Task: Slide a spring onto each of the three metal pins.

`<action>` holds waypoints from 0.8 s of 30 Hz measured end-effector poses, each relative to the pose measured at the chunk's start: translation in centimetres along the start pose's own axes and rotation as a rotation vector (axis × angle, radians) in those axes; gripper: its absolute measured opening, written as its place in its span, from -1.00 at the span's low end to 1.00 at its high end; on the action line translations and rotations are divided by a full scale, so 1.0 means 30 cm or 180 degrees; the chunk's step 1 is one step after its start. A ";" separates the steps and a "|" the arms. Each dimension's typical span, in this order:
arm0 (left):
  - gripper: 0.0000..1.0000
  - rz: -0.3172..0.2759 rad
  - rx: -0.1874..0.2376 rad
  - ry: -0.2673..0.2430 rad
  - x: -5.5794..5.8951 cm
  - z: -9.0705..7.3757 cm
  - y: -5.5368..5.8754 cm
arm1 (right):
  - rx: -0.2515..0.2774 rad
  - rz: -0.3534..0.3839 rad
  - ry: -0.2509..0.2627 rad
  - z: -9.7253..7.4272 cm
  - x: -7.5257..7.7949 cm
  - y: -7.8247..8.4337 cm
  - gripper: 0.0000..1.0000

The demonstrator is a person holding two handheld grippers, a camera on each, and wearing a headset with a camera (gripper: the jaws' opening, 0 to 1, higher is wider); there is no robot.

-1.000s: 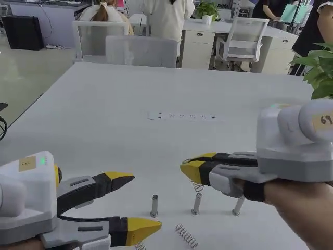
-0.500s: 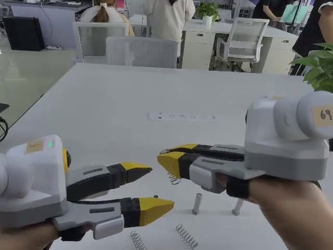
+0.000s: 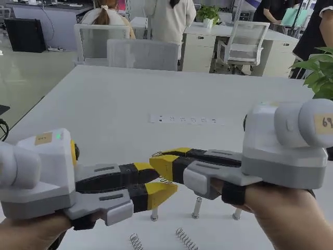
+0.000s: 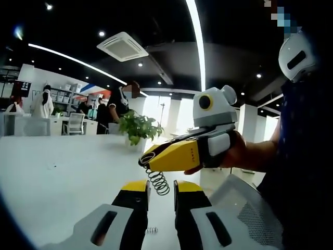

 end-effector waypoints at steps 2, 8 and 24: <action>-0.78 -0.0003 0.0007 -0.0001 0.000 0.001 0.000 | 0.0002 0.0011 -0.0005 0.001 -0.002 0.002 -0.85; -0.87 0.0012 0.0010 0.0014 0.006 0.008 0.001 | 0.0061 0.0045 -0.0012 -0.006 -0.006 -0.002 -0.85; -0.94 0.0446 -0.0261 0.0106 0.016 -0.026 0.030 | -0.0247 -0.0130 -0.0152 -0.045 -0.023 0.023 -0.85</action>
Point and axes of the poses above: the centre of the closed fingertips' face, and the gripper's own axes: z roughly forward along the fingers, x roughly to its right, y roughly out of its underside, the point moved 3 cm from there along -z, roughly backward along the fingers, and after that the axes turned 10 degrees about x, right-handed, at the moved point
